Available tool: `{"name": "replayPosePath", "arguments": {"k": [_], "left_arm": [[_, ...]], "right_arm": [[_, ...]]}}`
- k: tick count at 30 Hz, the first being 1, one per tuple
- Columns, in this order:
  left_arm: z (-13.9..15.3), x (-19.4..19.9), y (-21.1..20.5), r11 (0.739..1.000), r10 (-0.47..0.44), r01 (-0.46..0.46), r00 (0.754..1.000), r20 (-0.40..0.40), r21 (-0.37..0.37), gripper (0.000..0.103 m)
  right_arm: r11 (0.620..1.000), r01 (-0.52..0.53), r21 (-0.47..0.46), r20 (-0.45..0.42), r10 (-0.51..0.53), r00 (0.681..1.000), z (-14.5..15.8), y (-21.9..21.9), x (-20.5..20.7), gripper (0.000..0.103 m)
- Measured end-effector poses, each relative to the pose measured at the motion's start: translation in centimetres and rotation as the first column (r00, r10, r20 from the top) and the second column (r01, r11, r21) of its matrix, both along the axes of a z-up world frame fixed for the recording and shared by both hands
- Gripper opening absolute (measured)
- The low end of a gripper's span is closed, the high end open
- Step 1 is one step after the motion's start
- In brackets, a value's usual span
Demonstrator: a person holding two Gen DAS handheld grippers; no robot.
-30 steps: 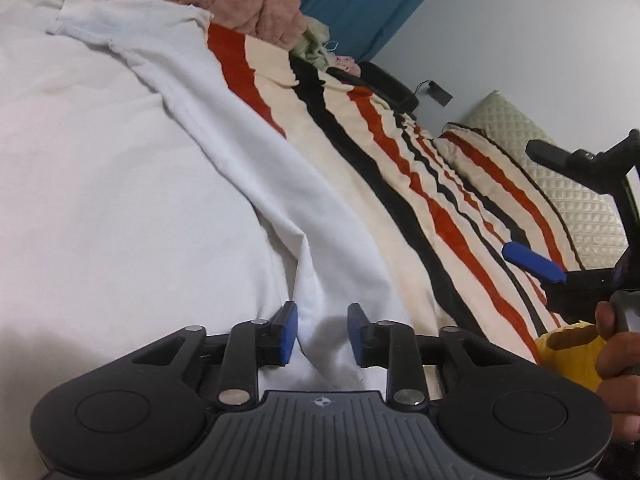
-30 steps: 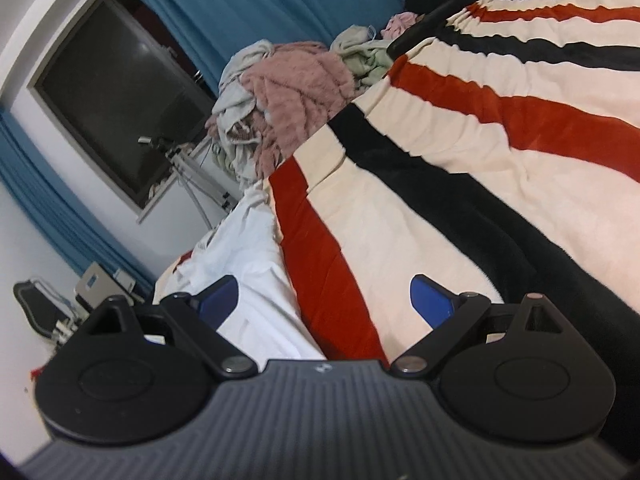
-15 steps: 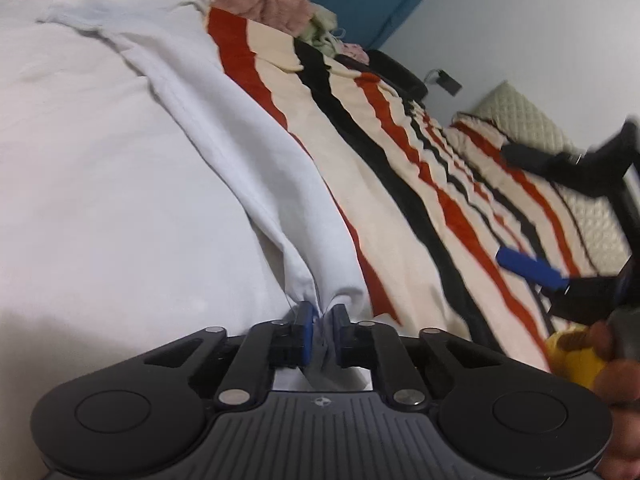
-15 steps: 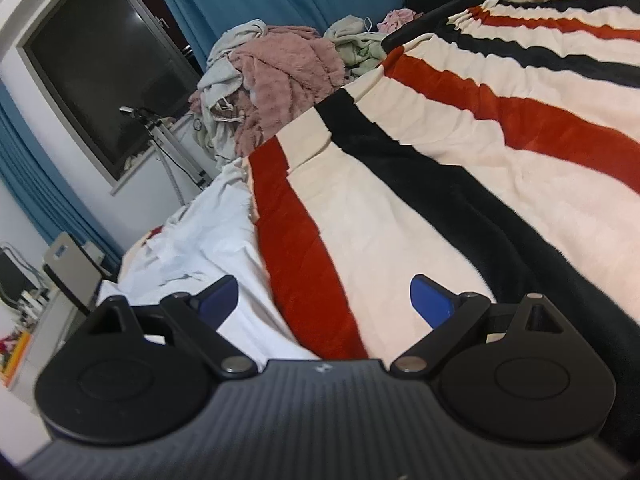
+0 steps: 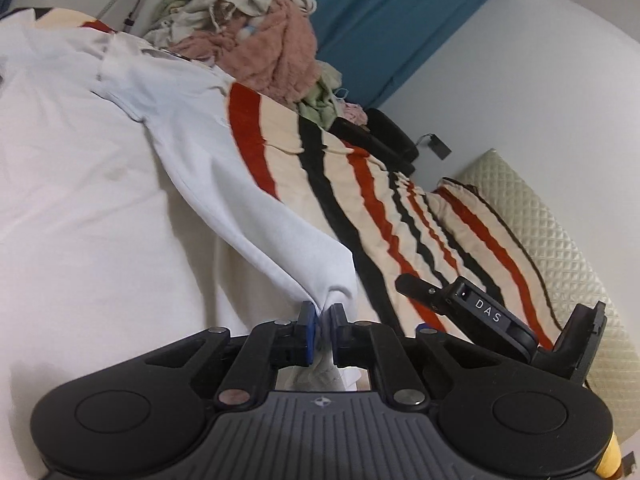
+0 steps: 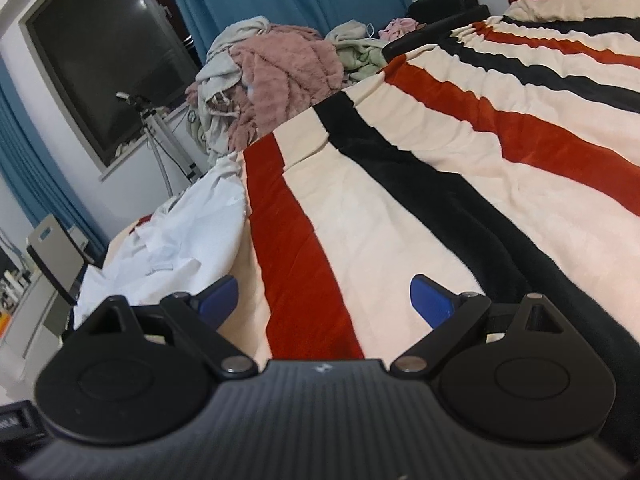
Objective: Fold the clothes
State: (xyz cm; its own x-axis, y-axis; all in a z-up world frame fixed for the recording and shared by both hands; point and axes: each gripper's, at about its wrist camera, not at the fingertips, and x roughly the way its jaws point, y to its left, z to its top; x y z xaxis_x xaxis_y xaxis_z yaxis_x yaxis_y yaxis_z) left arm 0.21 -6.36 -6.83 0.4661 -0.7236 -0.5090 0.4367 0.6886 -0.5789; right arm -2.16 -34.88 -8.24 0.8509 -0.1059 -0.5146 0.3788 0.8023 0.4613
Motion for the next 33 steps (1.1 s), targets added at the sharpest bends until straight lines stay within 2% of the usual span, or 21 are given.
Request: {"name": "replayPosePath", "arguments": {"k": [3, 4, 5, 7, 9, 11, 13, 16, 18, 21, 26, 28, 29, 30, 33], "left_arm": [[0.5, 0.1, 1.8, 1.000, 0.006, -0.006, 1.000, -0.030, 0.000, 0.008], [0.7, 0.1, 2.7, 1.000, 0.013, -0.014, 0.999, -0.038, -0.012, 0.007], [0.7, 0.1, 3.6, 1.000, 0.016, -0.017, 0.998, -0.054, -0.022, 0.000], [0.5, 0.0, 5.4, 0.999, 0.023, -0.025, 0.996, -0.091, -0.021, 0.000], [-0.2, -0.1, 6.8, 0.999, 0.037, -0.034, 0.992, -0.117, 0.025, 0.000], [-1.3, -0.1, 7.6, 0.991, 0.065, -0.050, 0.990, -0.122, 0.128, 0.000], [-2.3, -0.1, 8.5, 0.982, 0.094, -0.068, 0.985, -0.147, 0.176, 0.000], [-3.3, 0.6, 9.7, 0.985, 0.130, -0.105, 0.974, -0.188, 0.139, 0.000], [-3.5, 1.6, 10.2, 0.986, 0.150, -0.133, 0.968, -0.202, 0.095, 0.010], [-4.4, 3.4, 9.7, 0.989, 0.150, -0.148, 0.961, -0.231, 0.025, 0.015], [-6.9, 6.7, 7.8, 0.988, 0.155, -0.153, 0.961, -0.230, 0.024, 0.017], [-7.5, 7.9, 7.3, 0.988, 0.150, -0.157, 0.961, -0.232, -0.012, 0.023], [-7.9, 8.4, 7.1, 0.986, 0.152, -0.164, 0.961, -0.232, -0.031, 0.031], [-8.2, 9.0, 6.7, 0.984, 0.157, -0.172, 0.961, -0.228, -0.047, 0.035], [-8.7, 11.3, 5.3, 0.978, 0.181, -0.197, 0.965, -0.187, -0.068, 0.037]], "right_arm": [[1.000, -0.017, -0.012, -0.017, 0.017, 1.000, -0.2, 0.4, 0.4, 0.094], [1.000, -0.023, -0.014, -0.023, 0.022, 0.999, -0.2, 0.6, 0.5, 0.094], [0.999, -0.027, -0.017, -0.025, 0.027, 0.999, -0.3, 0.8, 0.5, 0.094], [0.999, -0.043, -0.024, -0.030, 0.042, 0.999, -0.3, 1.3, 0.7, 0.094], [0.997, -0.068, -0.038, -0.037, 0.067, 0.997, -0.4, 2.0, 1.0, 0.094], [0.994, -0.097, -0.047, -0.050, 0.094, 0.994, -0.6, 2.7, 1.4, 0.094], [0.990, -0.127, -0.056, -0.061, 0.124, 0.990, -0.7, 3.5, 1.8, 0.094], [0.987, -0.139, -0.079, -0.064, 0.134, 0.989, -0.4, 4.2, 2.8, 0.094], [0.988, -0.138, -0.070, -0.058, 0.134, 0.989, 0.2, 4.2, 4.1, 0.094], [0.987, -0.148, -0.057, -0.029, 0.146, 0.989, 1.0, 4.4, 5.5, 0.094], [0.981, -0.191, -0.036, -0.040, 0.190, 0.981, 0.3, 5.0, 6.0, 0.094], [0.981, -0.193, -0.025, -0.048, 0.191, 0.980, -0.2, 5.0, 5.9, 0.094], [0.982, -0.189, -0.018, -0.052, 0.188, 0.981, -0.5, 5.0, 5.8, 0.094], [0.983, -0.186, -0.011, -0.057, 0.185, 0.981, -0.7, 4.9, 5.7, 0.094], [0.983, -0.182, 0.016, -0.071, 0.182, 0.981, -1.5, 4.7, 5.8, 0.094]]}}
